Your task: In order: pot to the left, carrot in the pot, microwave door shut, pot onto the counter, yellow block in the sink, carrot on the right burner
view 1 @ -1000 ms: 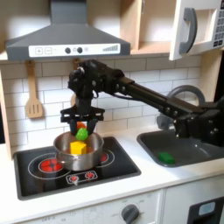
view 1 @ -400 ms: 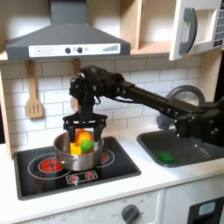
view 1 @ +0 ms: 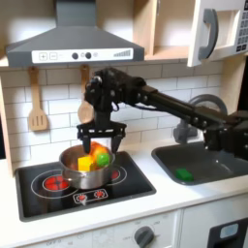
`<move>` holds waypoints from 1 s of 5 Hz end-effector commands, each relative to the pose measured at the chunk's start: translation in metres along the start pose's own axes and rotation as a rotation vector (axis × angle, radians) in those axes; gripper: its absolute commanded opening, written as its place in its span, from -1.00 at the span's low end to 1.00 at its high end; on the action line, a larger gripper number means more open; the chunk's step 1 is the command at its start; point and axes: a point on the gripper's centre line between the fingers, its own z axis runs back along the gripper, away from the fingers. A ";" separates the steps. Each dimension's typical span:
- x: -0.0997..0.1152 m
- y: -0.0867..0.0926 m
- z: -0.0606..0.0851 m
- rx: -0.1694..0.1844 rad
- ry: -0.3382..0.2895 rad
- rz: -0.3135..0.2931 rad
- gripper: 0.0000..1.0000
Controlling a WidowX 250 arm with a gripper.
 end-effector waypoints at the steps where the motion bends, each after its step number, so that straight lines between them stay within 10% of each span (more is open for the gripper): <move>1: -0.004 -0.005 0.008 -0.005 -0.008 -0.010 1.00; 3: -0.022 -0.028 0.013 0.007 0.053 0.129 1.00; 5: -0.017 -0.030 0.018 0.016 0.045 0.120 1.00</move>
